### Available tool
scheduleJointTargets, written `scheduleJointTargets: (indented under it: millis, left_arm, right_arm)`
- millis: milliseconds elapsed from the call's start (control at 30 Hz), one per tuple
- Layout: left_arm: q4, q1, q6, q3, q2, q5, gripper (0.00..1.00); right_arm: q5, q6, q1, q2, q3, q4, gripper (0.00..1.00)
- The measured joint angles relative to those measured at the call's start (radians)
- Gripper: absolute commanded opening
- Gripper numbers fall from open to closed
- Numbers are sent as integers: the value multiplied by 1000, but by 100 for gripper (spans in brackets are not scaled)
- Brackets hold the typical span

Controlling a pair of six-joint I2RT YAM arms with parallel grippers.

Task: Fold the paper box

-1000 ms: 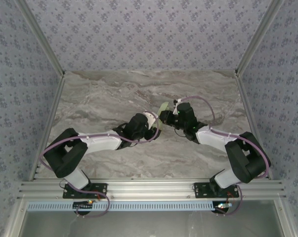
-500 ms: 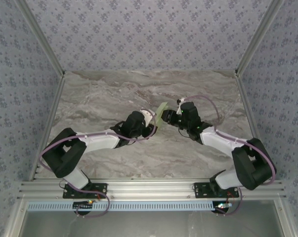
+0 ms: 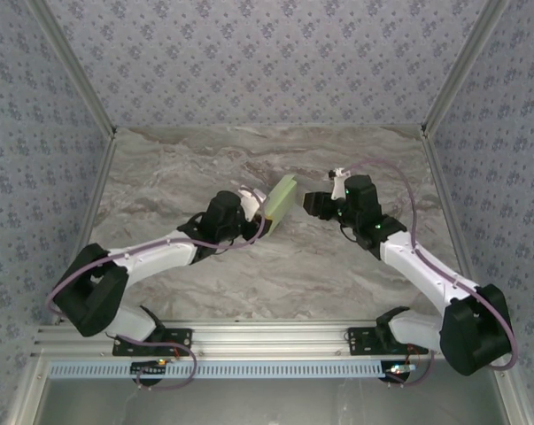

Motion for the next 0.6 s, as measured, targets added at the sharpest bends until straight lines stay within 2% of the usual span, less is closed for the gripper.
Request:
scheduleJointTargets:
  millis: [200,333,600]
  left_arm:
    - [-85,52,89,0,-85,86,33]
    - [-135,116,150,0,-117,201,33]
    - [-263,208,291,5,-103,423,36]
  right_arm:
    - [-1,-225,-20,-45,21,-66,54]
    - [-26,-359,-59,-60,14,-44,55]
    - [-179,-586,-143,-56,-41,76,56]
